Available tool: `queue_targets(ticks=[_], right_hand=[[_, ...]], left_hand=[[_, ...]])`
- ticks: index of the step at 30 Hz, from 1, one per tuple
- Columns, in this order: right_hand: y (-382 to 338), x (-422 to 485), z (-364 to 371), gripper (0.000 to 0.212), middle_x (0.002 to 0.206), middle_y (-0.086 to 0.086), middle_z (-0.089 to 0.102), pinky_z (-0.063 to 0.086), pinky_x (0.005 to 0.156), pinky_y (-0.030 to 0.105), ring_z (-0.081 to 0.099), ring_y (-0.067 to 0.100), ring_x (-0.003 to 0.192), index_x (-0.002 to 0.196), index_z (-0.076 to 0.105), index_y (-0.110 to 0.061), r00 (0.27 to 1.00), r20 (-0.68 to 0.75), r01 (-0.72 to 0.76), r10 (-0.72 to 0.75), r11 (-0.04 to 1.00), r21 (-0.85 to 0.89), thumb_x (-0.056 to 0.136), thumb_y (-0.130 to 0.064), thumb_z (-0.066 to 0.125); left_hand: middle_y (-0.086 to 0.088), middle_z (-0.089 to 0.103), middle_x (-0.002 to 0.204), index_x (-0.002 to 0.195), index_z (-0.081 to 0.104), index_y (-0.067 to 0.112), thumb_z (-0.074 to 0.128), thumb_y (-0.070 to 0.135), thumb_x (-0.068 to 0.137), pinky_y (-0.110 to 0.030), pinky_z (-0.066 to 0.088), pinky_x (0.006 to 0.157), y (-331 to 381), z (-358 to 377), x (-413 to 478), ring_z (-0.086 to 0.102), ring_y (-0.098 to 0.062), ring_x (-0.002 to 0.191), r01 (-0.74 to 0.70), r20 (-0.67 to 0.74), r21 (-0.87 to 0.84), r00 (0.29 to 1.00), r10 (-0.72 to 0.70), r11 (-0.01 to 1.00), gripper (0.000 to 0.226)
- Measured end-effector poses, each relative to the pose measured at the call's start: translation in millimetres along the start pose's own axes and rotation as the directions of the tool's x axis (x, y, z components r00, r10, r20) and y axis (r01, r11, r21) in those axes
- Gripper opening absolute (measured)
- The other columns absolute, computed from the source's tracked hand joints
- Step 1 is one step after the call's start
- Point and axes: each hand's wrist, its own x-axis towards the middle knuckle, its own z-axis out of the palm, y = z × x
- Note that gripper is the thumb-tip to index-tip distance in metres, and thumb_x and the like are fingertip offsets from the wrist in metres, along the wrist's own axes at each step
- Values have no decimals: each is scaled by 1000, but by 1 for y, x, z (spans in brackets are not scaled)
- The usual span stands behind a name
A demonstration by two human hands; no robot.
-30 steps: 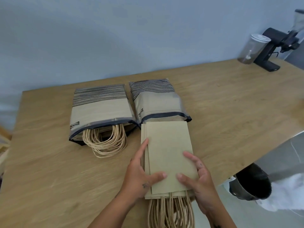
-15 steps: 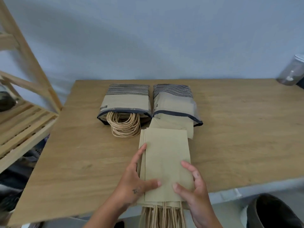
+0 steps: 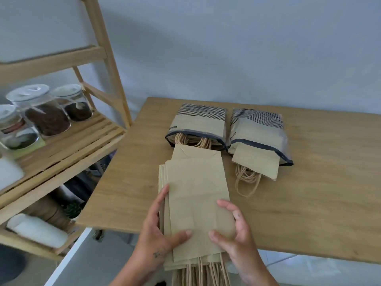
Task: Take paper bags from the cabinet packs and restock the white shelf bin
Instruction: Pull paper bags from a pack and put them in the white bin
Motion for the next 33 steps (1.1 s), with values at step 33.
queue_targets(ticks=[33], right_hand=[[-30, 157, 132, 49, 88, 3, 76, 55, 58, 21, 72, 15, 79, 106, 60, -12, 965, 126, -228, 229, 973, -17, 63, 3, 77]], left_hand=[[12, 19, 146, 131, 24, 53, 63, 51, 77, -29, 11, 110, -13, -137, 127, 12, -13, 133, -42, -105, 667, 983, 149, 743, 67]])
